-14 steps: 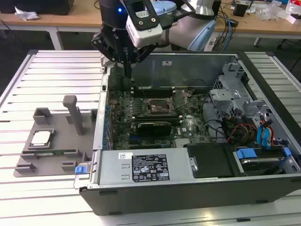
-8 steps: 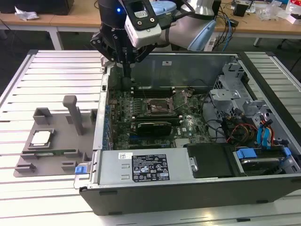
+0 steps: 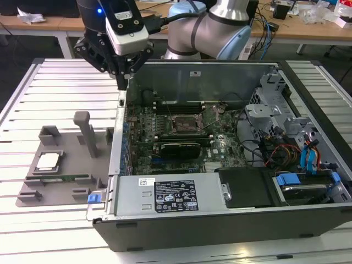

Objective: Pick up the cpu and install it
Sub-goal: 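Reach for the cpu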

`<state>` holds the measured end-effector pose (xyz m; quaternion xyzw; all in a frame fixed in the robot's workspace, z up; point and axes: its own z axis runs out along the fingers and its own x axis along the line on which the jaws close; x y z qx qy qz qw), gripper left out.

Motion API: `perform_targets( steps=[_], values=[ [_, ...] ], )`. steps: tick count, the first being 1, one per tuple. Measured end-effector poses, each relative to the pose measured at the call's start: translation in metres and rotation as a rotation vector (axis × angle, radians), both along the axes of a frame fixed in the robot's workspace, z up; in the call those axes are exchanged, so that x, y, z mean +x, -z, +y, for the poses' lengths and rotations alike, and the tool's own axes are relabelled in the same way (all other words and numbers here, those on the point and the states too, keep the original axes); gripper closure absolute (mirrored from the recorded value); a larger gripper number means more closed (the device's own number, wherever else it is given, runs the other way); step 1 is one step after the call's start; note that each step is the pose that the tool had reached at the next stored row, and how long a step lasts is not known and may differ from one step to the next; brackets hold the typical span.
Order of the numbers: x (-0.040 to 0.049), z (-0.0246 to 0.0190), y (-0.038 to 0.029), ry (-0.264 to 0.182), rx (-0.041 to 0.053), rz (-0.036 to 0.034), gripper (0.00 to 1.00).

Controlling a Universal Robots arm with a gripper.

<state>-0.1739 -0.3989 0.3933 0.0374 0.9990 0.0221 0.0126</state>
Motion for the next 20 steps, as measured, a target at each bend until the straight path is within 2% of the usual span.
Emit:
perform_targets(
  steps=[2, 5, 8, 11, 16, 19, 20],
  values=[
    [-0.0077, 0.0000, 0.0000, 0.000, 0.0000, -0.0001, 0.89],
    [-0.0140, 0.0000, 0.0000, 0.000, 0.0000, 0.0000, 0.89],
    [-0.0276, 0.0000, 0.0000, 0.000, 0.0000, 0.0000, 0.89],
    [-0.0358, 0.0000, 0.0000, 0.000, 0.0000, -0.0001, 0.89],
    [-0.0597, 0.0000, 0.0000, 0.000, -0.0001, 0.0000, 0.89],
    [-0.0685, 0.0000, 0.0000, 0.000, 0.0000, 0.0000, 0.89],
    [-0.0749, 0.0000, 0.0000, 0.000, 0.0000, 0.0000, 0.89]
  ],
)
